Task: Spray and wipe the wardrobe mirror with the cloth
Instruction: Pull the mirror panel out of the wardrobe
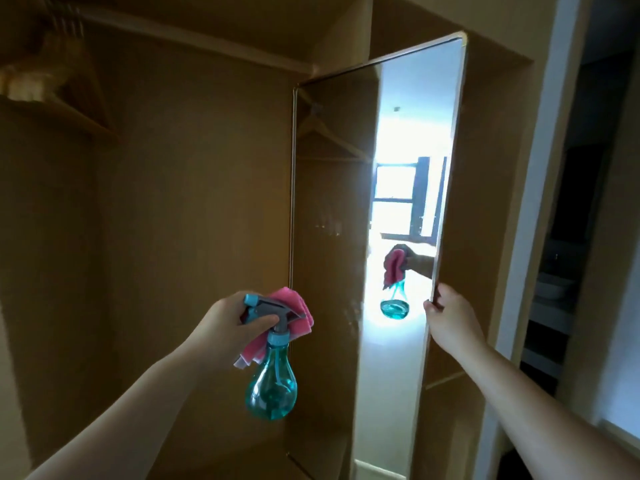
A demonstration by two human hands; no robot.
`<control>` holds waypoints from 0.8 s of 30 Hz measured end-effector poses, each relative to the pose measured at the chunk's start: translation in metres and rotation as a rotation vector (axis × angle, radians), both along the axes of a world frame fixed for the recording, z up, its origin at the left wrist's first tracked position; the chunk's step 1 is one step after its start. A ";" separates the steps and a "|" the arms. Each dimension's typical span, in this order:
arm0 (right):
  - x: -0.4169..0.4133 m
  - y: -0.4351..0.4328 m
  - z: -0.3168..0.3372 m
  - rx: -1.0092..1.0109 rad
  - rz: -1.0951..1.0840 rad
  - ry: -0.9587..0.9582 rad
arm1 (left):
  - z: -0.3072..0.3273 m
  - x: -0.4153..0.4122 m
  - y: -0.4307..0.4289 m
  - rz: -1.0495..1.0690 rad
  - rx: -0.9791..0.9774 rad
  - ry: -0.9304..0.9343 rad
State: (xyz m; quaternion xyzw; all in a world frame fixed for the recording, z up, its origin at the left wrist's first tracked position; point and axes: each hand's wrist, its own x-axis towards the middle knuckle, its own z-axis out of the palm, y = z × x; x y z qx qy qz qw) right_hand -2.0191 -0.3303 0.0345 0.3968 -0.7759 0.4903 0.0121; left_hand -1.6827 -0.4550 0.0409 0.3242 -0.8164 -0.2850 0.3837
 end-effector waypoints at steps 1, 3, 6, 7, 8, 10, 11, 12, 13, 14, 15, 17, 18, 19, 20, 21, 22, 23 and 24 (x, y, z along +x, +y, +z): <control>-0.004 0.001 0.000 0.000 0.000 -0.004 | 0.000 -0.002 0.001 -0.004 0.000 0.007; -0.010 0.000 0.001 -0.002 0.003 -0.024 | 0.001 -0.005 0.002 -0.007 -0.007 0.003; -0.017 -0.004 0.003 0.010 0.002 -0.063 | 0.001 -0.009 0.002 -0.011 -0.021 -0.019; -0.021 -0.006 0.003 0.011 0.008 -0.071 | 0.001 -0.010 0.002 -0.010 -0.020 -0.025; -0.024 -0.008 0.004 0.005 0.011 -0.078 | 0.001 -0.011 0.002 -0.008 -0.016 -0.028; -0.034 -0.012 0.004 -0.015 0.016 -0.081 | 0.002 -0.014 0.003 -0.001 -0.007 -0.026; -0.040 -0.015 0.003 -0.030 0.019 -0.078 | 0.002 -0.017 0.003 0.004 -0.002 -0.026; -0.046 -0.018 0.002 -0.038 0.025 -0.073 | 0.002 -0.020 0.003 0.010 0.006 -0.028; -0.053 -0.022 0.001 -0.034 0.031 -0.063 | 0.002 -0.023 0.004 0.015 0.015 -0.027; -0.058 -0.025 -0.001 -0.022 0.034 -0.046 | 0.002 -0.027 0.005 0.019 0.021 -0.025; -0.063 -0.030 -0.003 -0.009 0.026 -0.019 | 0.003 -0.030 0.005 0.021 0.022 -0.024; -0.066 -0.037 -0.007 -0.013 -0.039 0.074 | 0.004 -0.038 0.006 0.028 0.014 -0.024; -0.066 -0.041 -0.010 -0.048 -0.073 0.147 | 0.004 -0.042 0.006 0.037 0.011 -0.025; -0.066 -0.044 -0.014 -0.086 -0.088 0.256 | 0.004 -0.045 0.006 0.046 0.014 -0.027; -0.065 -0.047 -0.019 -0.110 -0.086 0.386 | 0.004 -0.049 0.006 0.054 0.023 -0.029; -0.065 -0.051 -0.024 -0.109 -0.079 0.507 | 0.004 -0.052 0.005 0.060 0.030 -0.033; -0.067 -0.055 -0.028 -0.100 -0.067 0.596 | 0.004 -0.054 0.005 0.062 0.033 -0.037; -0.069 -0.059 -0.031 -0.081 -0.053 0.629 | 0.003 -0.056 0.005 0.062 0.034 -0.039; -0.071 -0.063 -0.032 -0.066 -0.037 0.618 | 0.003 -0.057 0.005 0.062 0.037 -0.042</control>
